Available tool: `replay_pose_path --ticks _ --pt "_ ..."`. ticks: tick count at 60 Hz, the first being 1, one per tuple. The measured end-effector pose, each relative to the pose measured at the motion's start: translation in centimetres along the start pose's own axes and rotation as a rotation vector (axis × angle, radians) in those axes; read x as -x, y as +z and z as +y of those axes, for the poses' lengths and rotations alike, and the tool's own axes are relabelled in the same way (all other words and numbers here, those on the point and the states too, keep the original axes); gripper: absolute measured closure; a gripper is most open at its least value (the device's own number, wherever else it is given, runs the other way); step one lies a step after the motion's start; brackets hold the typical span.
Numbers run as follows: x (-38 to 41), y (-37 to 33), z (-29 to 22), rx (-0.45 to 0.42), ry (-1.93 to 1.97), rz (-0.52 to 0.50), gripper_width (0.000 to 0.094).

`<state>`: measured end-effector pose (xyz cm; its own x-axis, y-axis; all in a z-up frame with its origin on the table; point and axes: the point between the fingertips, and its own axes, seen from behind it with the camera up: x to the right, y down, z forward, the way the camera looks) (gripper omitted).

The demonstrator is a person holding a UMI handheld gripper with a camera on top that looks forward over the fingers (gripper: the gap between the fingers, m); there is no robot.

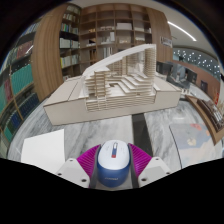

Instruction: Arrange mouse

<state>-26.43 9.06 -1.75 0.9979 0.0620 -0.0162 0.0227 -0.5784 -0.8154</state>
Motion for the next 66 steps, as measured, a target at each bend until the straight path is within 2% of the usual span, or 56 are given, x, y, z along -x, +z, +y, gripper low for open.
replay_pose_path --ticks 5,8,13,18,24,30,35,37,38,45,46,50,58,66 --pt "0.3 0.0 -0.7 0.036 0.013 -0.053 0.052" --pt "-1.7 -1.3 -2.6 -0.024 0.003 -0.054 0.0527" --pt "-7.0 -3.4 -7.2 -0.132 0.001 0.014 0.0528" --pt "-13.9 -4.6 -9.0 -0.169 0.049 0.058 0.054" --pt "-23.1 -3.9 -7.4 -0.137 0.045 0.176 0.0542" --pt "-27.6 -2.2 -3.3 -0.038 0.051 0.185 0.0542" --pt "-29.3 -1.8 -1.0 -0.001 0.034 0.193 0.0539" --pt "-29.4 -1.4 -0.5 0.002 0.038 0.186 0.0521" --pt "-29.2 -1.6 -1.1 -0.029 0.059 0.171 0.0516" --pt "-29.0 -1.3 -0.7 0.001 0.13 0.105 0.0378" --pt "-28.9 -1.5 -0.8 0.007 0.133 0.095 0.0284" --pt "-28.9 -3.3 -0.8 0.019 0.152 0.082 0.0065" --pt "-29.8 -10.7 -1.2 -0.046 0.123 0.076 0.0097" --pt "-31.2 -17.4 2.1 -0.045 0.122 0.043 0.0098"
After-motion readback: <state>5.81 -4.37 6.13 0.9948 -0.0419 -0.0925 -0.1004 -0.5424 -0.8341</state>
